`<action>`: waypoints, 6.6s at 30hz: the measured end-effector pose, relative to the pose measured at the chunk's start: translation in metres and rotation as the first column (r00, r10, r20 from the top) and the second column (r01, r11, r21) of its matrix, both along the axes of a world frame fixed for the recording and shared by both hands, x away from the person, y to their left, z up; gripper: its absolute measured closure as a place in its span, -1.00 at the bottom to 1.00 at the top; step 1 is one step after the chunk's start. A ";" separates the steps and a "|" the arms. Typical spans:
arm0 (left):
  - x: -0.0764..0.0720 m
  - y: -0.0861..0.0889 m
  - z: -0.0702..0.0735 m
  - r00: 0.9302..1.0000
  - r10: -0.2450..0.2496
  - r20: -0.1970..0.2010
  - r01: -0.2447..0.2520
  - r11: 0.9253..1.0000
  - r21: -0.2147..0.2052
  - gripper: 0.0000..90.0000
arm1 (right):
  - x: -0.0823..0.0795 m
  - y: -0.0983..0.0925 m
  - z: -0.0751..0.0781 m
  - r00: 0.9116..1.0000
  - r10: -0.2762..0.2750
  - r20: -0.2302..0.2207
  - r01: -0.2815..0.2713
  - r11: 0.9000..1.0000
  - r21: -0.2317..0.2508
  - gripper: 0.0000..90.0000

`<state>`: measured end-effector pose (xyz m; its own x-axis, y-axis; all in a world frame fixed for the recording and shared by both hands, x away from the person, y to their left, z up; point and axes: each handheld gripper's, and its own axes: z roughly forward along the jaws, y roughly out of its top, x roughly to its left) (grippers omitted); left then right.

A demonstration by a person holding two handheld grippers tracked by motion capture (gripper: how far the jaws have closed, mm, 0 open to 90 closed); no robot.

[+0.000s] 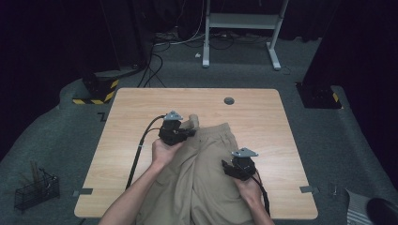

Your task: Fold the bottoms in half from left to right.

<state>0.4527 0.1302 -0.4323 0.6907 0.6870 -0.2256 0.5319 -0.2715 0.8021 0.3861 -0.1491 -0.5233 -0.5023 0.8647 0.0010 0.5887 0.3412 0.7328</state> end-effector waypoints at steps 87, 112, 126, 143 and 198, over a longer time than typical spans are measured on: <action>-0.020 0.022 -0.078 0.989 0.076 -0.129 -0.058 0.989 0.138 0.84 | 0.005 0.049 -0.001 0.997 0.076 0.014 -0.076 0.997 -0.024 -0.18; -0.032 0.005 -0.005 0.998 -0.050 -0.043 0.049 0.999 -0.013 0.89 | -0.021 0.029 0.006 0.993 0.120 -0.006 -0.120 0.988 -0.095 -0.10; -0.017 -0.057 -0.053 0.989 -0.097 -0.108 0.111 0.985 0.131 0.52 | -0.016 0.029 0.000 0.994 0.106 0.004 -0.106 0.994 -0.018 -0.11; -0.073 0.010 -0.063 0.994 0.002 -0.108 0.008 0.996 0.091 -0.10 | -0.033 0.015 0.003 0.991 0.131 -0.014 -0.131 0.990 -0.042 -0.14; -0.017 0.038 -0.050 0.980 0.195 -0.041 -0.187 0.971 0.152 -0.02 | 0.016 0.053 0.006 0.998 0.057 -0.010 -0.057 0.997 -0.052 -0.17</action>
